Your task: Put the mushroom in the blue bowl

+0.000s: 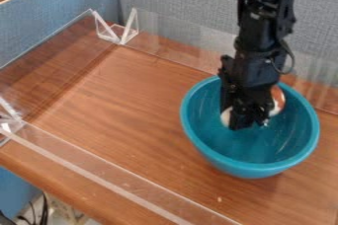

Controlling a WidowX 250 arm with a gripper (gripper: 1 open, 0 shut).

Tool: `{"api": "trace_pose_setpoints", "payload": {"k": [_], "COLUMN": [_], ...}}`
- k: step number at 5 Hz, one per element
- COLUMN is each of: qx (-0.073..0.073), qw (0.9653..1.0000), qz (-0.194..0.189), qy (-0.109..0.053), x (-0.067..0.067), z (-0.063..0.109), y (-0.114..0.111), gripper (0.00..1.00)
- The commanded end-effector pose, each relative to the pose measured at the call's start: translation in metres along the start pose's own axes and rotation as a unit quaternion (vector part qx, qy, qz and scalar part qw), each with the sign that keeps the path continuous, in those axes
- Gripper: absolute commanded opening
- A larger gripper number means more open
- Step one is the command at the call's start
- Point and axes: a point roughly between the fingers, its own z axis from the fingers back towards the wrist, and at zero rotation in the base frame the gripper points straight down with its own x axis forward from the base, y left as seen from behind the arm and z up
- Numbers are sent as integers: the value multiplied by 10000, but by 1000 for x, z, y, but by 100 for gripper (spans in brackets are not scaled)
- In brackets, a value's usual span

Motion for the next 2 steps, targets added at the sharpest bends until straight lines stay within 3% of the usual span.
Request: {"api": "trace_pose_setpoints", "payload": {"k": [1,2], "qx": [165,188], "qw": [9995,9996], "qz": [69,71], "qy": [-245,-216], "x": [0,-7], "z": [15,12], "y": [12,18], "gripper": [0,0]}}
